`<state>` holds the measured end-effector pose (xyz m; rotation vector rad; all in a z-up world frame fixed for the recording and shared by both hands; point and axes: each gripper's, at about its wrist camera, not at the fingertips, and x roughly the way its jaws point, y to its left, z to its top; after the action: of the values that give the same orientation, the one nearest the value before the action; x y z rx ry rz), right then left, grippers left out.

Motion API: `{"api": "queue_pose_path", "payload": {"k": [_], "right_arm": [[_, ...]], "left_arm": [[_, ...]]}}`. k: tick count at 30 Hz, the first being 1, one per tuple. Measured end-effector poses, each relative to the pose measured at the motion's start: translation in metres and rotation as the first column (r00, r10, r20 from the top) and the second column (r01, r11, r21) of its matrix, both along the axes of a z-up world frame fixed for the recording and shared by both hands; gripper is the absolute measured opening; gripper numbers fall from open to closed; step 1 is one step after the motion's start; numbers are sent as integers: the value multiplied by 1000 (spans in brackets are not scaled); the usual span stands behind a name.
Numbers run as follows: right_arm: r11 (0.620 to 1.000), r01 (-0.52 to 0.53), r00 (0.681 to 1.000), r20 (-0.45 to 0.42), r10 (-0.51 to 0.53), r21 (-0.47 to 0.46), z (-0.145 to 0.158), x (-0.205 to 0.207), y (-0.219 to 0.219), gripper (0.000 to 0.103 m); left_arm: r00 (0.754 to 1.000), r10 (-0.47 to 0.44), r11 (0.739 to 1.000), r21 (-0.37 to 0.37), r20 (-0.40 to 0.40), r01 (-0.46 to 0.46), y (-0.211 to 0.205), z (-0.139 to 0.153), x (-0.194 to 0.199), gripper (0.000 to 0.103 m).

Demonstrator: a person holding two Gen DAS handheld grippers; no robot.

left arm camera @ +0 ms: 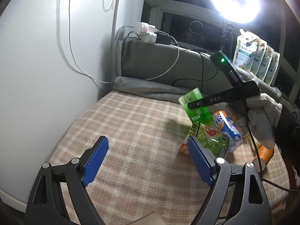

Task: Flip cup upright
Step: 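Lift the green tea bottle with the right gripper and lay it down near the left gripper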

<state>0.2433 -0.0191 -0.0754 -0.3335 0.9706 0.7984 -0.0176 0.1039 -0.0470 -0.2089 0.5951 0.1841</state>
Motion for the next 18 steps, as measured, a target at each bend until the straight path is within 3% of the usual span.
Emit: {"api": "queue_pose_path", "payload": {"k": [11,18], "right_arm": [[979,101,985,118,-123,179,68,-38,-66,59],[944,139,980,98,-175,298,94,-100,-121,59]], "left_arm": [[999,-39,999,34,38,37,-16,11,-3,86],[994,-81,997,3,67,81,-27,18,-2,86]]}}
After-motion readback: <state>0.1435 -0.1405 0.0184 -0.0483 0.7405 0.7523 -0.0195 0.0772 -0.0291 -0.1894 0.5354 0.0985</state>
